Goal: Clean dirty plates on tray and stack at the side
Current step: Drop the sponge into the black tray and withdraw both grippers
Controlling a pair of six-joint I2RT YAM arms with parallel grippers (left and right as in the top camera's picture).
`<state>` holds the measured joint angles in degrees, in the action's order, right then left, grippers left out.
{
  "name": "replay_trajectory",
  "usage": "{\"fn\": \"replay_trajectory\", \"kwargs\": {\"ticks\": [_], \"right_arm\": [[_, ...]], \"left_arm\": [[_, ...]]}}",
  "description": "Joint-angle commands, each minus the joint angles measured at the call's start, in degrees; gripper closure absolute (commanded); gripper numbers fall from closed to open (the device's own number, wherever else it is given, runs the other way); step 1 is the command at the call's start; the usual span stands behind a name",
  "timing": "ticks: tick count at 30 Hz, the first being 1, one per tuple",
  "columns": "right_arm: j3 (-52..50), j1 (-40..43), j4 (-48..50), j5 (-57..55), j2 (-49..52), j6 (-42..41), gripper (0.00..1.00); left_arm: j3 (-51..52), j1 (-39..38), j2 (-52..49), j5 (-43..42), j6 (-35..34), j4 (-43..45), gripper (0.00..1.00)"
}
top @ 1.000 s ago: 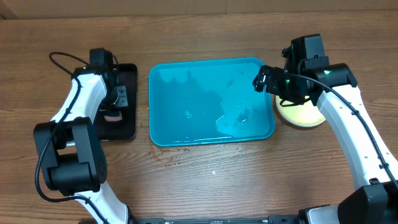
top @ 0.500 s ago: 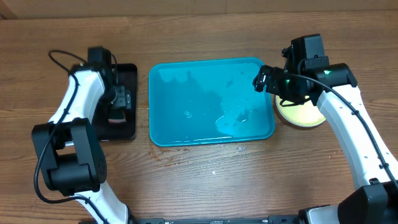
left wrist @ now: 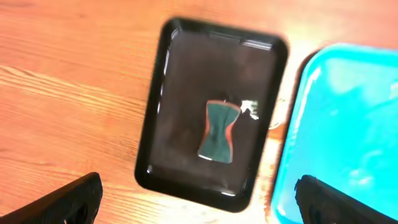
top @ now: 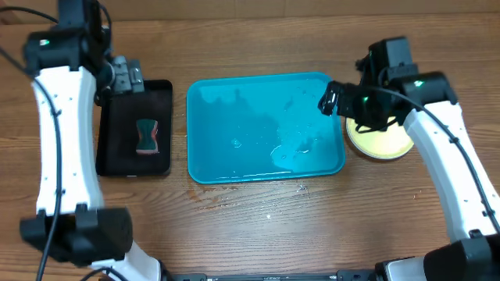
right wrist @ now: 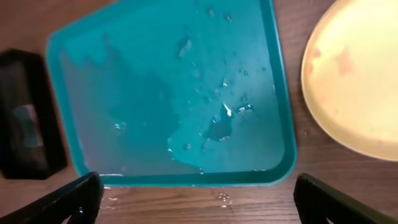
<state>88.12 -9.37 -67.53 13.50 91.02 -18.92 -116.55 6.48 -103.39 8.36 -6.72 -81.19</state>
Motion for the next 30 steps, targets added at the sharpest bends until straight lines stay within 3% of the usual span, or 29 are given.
{"fn": "replay_trajectory", "kwargs": {"ticks": [1,6,20,25,30], "right_arm": [[8.59,0.11,-3.37,1.11,-0.26,4.48,0.0],[19.61,0.11,-12.31,0.26,-0.26,5.9,0.0],[37.07,0.11,-28.24,0.37,-4.13,5.62,0.0],[39.85,0.11,-29.07,12.52,-8.39,5.27,0.0],[39.85,0.11,-29.09,12.04,-10.97,5.66,0.0]], "left_arm": [[-2.45,-0.28,3.45,-2.38,-3.17,-0.66,0.0],[-2.43,-0.28,4.48,-2.45,-3.15,-0.68,0.0],[-2.43,-0.17,4.02,-2.43,-3.15,-0.66,0.0],[-2.43,-0.17,4.02,-2.43,-3.15,-0.66,0.0],[-2.43,-0.17,4.02,-2.43,-3.15,-0.66,0.0]]}}
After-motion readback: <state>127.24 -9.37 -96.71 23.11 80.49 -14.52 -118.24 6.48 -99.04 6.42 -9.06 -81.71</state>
